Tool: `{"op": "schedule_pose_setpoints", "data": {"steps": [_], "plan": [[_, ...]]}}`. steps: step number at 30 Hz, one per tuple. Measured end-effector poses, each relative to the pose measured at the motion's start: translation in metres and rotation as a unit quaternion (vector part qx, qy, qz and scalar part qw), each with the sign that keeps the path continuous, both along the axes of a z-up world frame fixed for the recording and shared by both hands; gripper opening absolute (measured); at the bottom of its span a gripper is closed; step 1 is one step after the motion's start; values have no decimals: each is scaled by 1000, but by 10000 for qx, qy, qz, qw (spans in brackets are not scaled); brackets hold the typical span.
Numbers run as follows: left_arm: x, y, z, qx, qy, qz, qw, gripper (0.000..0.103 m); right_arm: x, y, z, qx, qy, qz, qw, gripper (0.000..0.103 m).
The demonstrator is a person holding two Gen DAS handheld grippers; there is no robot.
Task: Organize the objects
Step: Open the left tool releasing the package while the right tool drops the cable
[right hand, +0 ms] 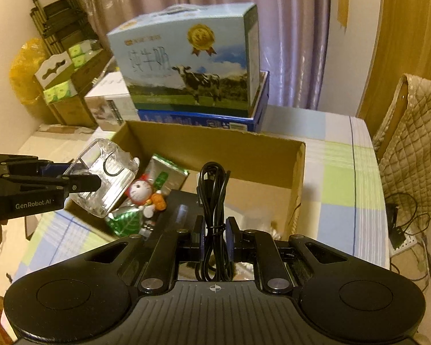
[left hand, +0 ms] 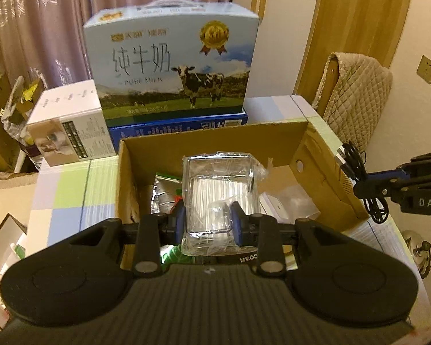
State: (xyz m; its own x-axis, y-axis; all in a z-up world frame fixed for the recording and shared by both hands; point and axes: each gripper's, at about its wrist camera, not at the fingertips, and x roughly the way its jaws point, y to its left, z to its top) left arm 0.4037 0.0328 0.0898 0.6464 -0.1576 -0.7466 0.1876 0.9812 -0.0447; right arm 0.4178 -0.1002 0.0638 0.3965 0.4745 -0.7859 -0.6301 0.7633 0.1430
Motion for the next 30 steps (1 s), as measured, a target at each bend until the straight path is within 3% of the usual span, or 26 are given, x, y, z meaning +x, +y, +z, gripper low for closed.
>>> {"op": "schedule_pose_setpoints", "data": {"steps": [6,8,9,21,28,30], "plan": [[22,-10,-25,-104,74,-86,9999,28,12,-3,-18,-16,132,-113,9998,11],[28,-11,-32,-152,82,-37,9998,44,15,-5,-21,-3,150,-135,9998,11],[29,-12,-34,-144,70,-8,9999,46,15,-6,-22,4,151,-139,9998,11],[18,-1,-31,-96,-31,43,9999,48,18,-2,-23,67,122,-145,9998,11],[15,3,-32,-73,-49,66,9999,57,27,-2,-23,398,128,-383,9984,12],[14,3,-32,-77,-61,65,9999,63,30,-6,-24,602,197,-490,9968,21]]}}
